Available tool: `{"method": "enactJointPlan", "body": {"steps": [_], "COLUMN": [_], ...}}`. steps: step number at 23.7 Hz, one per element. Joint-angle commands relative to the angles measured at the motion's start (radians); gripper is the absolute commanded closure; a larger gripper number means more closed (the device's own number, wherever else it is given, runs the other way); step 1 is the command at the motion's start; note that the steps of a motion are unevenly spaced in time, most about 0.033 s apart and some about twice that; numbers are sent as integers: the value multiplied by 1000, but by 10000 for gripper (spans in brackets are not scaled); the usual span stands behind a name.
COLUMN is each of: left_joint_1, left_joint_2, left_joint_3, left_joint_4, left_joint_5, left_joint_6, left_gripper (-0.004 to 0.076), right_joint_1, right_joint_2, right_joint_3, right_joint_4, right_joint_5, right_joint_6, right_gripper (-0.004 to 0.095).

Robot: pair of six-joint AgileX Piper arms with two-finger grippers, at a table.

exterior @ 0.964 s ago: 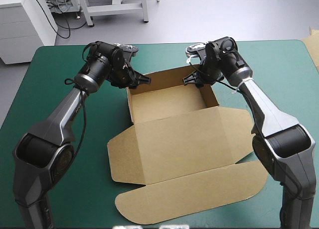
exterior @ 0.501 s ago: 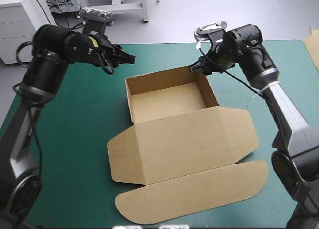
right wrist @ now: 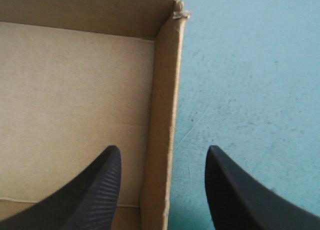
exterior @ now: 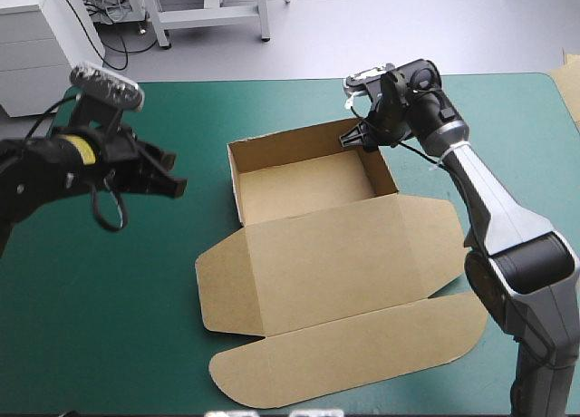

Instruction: Fold the box

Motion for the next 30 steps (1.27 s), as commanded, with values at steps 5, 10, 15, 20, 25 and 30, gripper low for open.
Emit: {"method": "enactJointPlan", "body": {"steps": [5,10,15,20,25,30], "left_joint_1": [0,0,0,0,0,0], "left_joint_2": [-457,-797,-1083,-1191,-1196,-1196], "left_joint_3": [570,957,1149,1152,1152,1152], "left_joint_4": [-14,-44,-43,-26,-26,-26], "left_joint_5": [-138,-221,-293,-297,-295,-293], "left_joint_6": [20,8,-34,-34,-34,-34], "left_gripper": [431,485,729,732,732,732], "right_joint_1": [-1,-3,-70,-240,-424,-625], "right_joint_2": [83,98,98,98,98,98], "right_joint_3": [-30,-30,-30,-32,-38,-38], "right_joint_4": [-25,-65,-75,-101,-119,-105], "right_joint_5": [-48,-80,-52,2,2,2], "right_joint_6": [-9,-9,-9,-13,-43,-39], "right_gripper": [463,842,926,926,926,926]}}
